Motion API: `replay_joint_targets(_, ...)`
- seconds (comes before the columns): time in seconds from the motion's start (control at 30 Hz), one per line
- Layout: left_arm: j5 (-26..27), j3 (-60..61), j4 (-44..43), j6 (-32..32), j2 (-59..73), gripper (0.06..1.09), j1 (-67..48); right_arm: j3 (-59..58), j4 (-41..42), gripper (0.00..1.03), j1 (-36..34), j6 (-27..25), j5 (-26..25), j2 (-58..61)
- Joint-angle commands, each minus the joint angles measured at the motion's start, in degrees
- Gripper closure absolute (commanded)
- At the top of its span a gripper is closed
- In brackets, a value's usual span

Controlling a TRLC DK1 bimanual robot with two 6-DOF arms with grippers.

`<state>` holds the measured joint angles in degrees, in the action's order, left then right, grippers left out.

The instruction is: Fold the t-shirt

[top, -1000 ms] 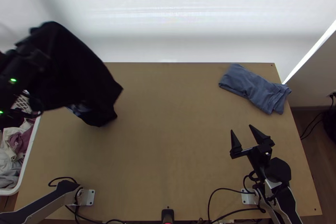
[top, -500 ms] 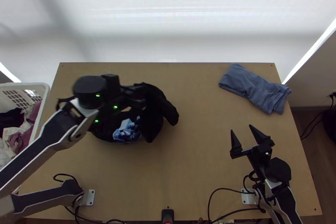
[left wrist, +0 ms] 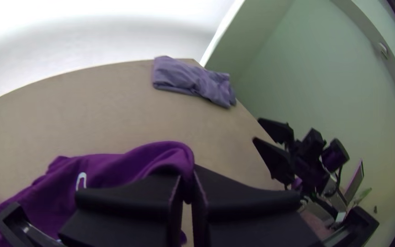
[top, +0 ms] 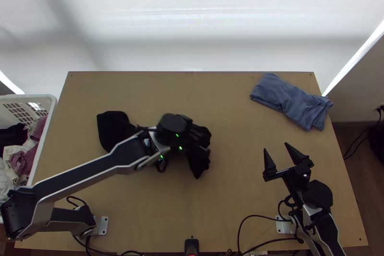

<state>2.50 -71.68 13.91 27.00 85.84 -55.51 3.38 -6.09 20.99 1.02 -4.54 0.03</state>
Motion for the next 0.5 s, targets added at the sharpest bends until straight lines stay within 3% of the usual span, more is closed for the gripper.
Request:
replay_joint_targets(0.0,0.2,-1.3,2.4,1.0,0.5,1.05,-4.6,-0.6,0.8,0.04,0.6,0.2,-0.4,-0.2)
replay_joint_targets(0.2,2.2,-0.9,12.8,2.0,-2.0,1.05,-7.1,-0.6,0.8,0.04,0.6,0.2,-0.4,-0.1)
replay_joint_targets(0.47,5.7,11.0,16.2,1.0,-12.8,1.05,-6.9,-0.6,0.8,0.04,0.6,0.2,-0.4,-0.2)
